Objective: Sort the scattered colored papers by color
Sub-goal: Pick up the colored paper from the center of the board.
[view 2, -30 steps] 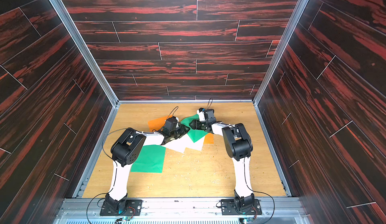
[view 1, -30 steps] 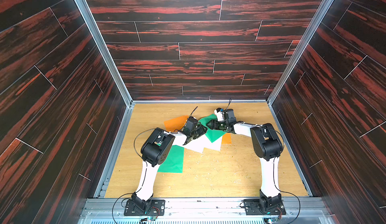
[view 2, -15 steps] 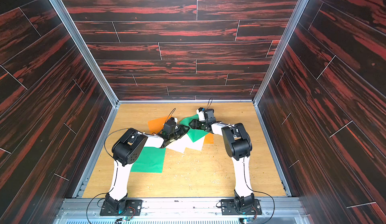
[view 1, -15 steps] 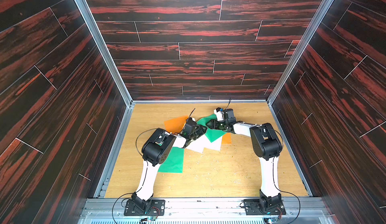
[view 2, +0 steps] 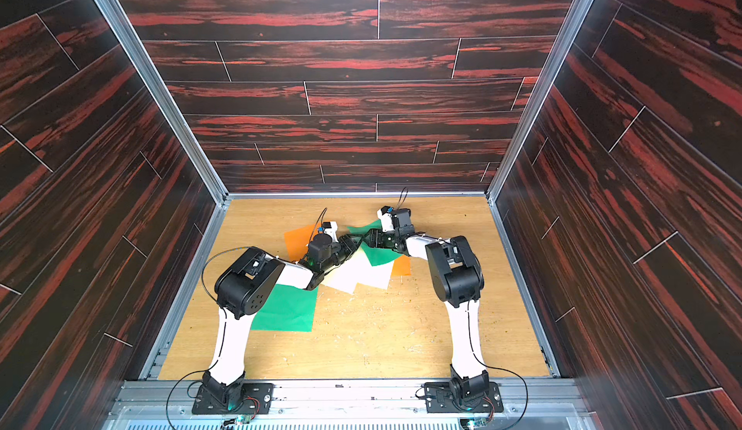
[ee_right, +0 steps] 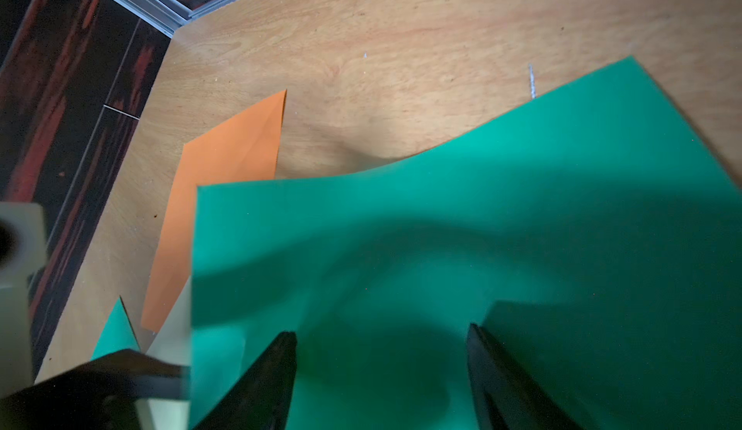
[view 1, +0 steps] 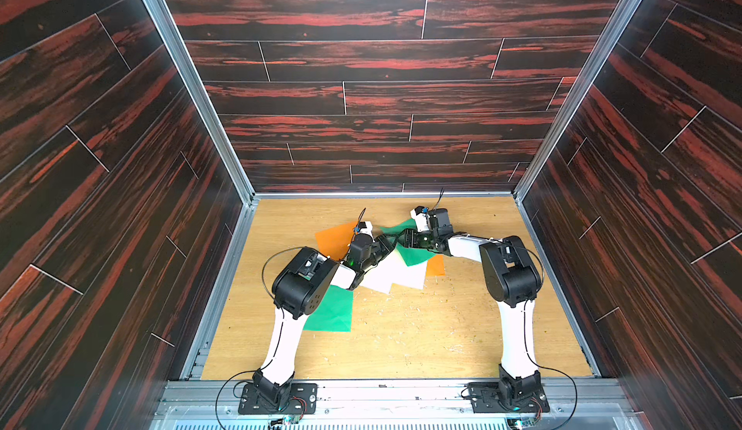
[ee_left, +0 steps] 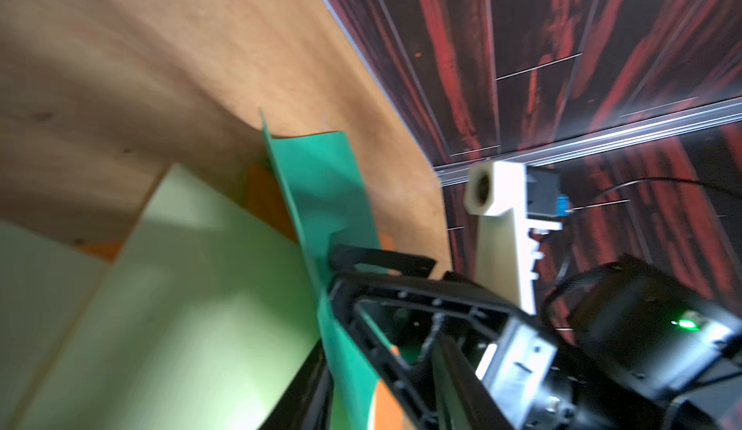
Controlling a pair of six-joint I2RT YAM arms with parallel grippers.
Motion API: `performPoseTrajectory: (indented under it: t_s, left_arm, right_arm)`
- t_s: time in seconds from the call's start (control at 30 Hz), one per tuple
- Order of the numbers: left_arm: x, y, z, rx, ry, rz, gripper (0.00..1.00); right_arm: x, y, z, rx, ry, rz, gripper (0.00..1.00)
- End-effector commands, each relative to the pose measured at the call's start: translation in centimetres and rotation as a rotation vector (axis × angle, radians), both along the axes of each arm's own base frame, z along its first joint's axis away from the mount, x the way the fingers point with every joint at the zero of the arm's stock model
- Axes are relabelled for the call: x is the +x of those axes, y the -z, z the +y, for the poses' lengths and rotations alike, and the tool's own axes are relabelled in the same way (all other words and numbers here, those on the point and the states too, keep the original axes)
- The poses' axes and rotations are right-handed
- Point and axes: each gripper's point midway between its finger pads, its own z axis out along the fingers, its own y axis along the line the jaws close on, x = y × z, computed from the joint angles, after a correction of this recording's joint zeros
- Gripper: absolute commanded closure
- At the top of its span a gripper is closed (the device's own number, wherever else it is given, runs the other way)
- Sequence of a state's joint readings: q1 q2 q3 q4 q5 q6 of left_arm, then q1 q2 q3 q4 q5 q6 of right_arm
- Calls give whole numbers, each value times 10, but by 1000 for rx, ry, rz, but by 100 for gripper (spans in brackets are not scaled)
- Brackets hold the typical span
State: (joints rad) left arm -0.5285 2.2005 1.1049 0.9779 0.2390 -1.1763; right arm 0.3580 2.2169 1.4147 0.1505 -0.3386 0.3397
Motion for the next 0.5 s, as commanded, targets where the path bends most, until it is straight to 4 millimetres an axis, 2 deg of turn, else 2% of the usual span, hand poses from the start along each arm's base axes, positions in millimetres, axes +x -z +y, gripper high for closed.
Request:
performPoseTrajectory:
  t_s: [0.0, 0.47]
  left_arm:
    - [1, -5, -3, -38, 17, -18, 55]
    - [1, 30, -1, 91, 22, 96, 54]
  right_arm:
    - [-23, 50, -7, -59, -4, 147, 29]
    - [-24, 52, -7, -59, -6, 150, 29]
